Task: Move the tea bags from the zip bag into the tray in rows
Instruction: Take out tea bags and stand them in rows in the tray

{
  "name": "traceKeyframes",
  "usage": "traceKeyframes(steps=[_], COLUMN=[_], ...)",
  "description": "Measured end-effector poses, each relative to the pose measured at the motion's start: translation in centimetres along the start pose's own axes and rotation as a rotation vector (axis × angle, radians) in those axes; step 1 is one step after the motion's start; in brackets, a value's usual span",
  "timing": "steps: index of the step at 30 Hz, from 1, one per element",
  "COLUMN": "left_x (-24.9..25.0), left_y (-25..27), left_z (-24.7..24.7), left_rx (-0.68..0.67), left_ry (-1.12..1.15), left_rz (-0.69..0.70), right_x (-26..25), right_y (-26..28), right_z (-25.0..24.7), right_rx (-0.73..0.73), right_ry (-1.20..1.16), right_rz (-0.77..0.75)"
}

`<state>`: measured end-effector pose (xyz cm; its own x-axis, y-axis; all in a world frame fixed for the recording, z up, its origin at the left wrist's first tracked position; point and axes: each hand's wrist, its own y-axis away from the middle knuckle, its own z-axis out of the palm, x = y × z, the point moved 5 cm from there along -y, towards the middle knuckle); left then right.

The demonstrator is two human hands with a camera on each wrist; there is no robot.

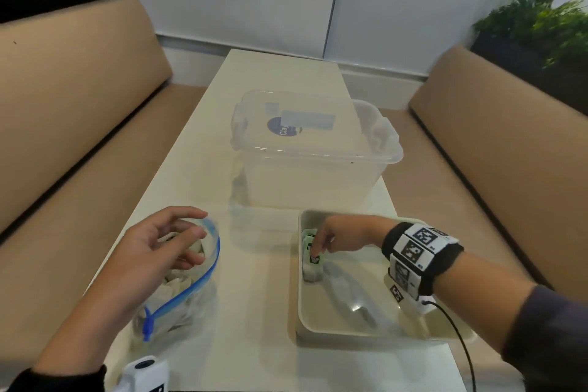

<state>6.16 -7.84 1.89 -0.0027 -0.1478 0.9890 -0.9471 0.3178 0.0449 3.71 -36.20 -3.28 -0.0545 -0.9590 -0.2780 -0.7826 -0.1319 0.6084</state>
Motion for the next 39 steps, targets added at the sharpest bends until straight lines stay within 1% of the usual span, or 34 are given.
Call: traceKeyframes(steps=[6, 12, 14, 16, 18, 21, 22, 24, 26, 27, 29, 32, 35, 36, 37, 39], left_x=[-0.2, -0.3, -0.4, -0.5, -1.0, -1.9, -2.1, -3.0, -4.4, -5.2, -6.5, -6.8, -6.7, -6.7, -6.7, -6.7], left_y=[0.0, 0.3, 0.4, 0.6, 1.0, 1.9, 2.3, 3.0, 3.4, 3.4, 3.6, 3.9, 4.0, 4.0, 3.8, 3.7], left_z=[-1.4, -2.2, -2.8, -3.8, -5.0, -6.5, -6.6, -6.1, -5.1, -4.6, -3.7, -3.2, -3.2, -3.3, -3.2, -3.3], left_rx=[0.015, 0.046, 0.080, 0.140, 0.221, 0.339, 0.344, 0.294, 0.222, 0.189, 0.144, 0.167, 0.186, 0.187, 0.184, 0.185], left_ry=[0.005, 0.014, 0.008, -0.022, -0.099, -0.379, -0.470, -0.548, -0.586, -0.621, -0.672, -0.618, -0.595, -0.590, -0.590, -0.588], left_rz=[0.004, 0.018, 0.027, 0.045, 0.053, 0.030, 0.026, 0.014, -0.064, -0.116, -0.167, -0.130, -0.089, -0.083, -0.071, -0.065], right_x=[0.6, 0.0, -0.7, -1.9, -4.2, -9.7, -11.8, -16.1, -19.8, -21.2, -23.0, -24.1, -24.3, -24.2, -23.8, -23.3], right_y=[-0.7, 0.2, 0.9, 1.8, 2.9, 4.6, 4.9, 4.6, 3.1, 1.7, -1.6, -4.9, -6.6, -7.1, -7.5, -7.7], right_z=[-0.2, -0.6, -1.2, -2.2, -3.3, -4.2, -4.2, -3.7, -2.9, -2.3, -1.1, 0.7, 2.9, 3.5, 3.7, 3.5], right_rx=[0.054, 0.076, 0.091, 0.137, 0.209, 0.266, 0.266, 0.275, 0.280, 0.277, 0.246, 0.131, -0.054, -0.086, -0.100, -0.051], right_ry=[-0.011, -0.032, 0.015, 0.100, 0.135, 0.077, 0.070, 0.101, 0.172, 0.205, 0.256, 0.430, 0.667, 0.719, 0.731, 0.636], right_rz=[0.020, 0.040, 0.031, 0.009, -0.043, -0.169, -0.216, -0.310, -0.375, -0.384, -0.339, -0.235, -0.206, -0.197, -0.160, -0.104])
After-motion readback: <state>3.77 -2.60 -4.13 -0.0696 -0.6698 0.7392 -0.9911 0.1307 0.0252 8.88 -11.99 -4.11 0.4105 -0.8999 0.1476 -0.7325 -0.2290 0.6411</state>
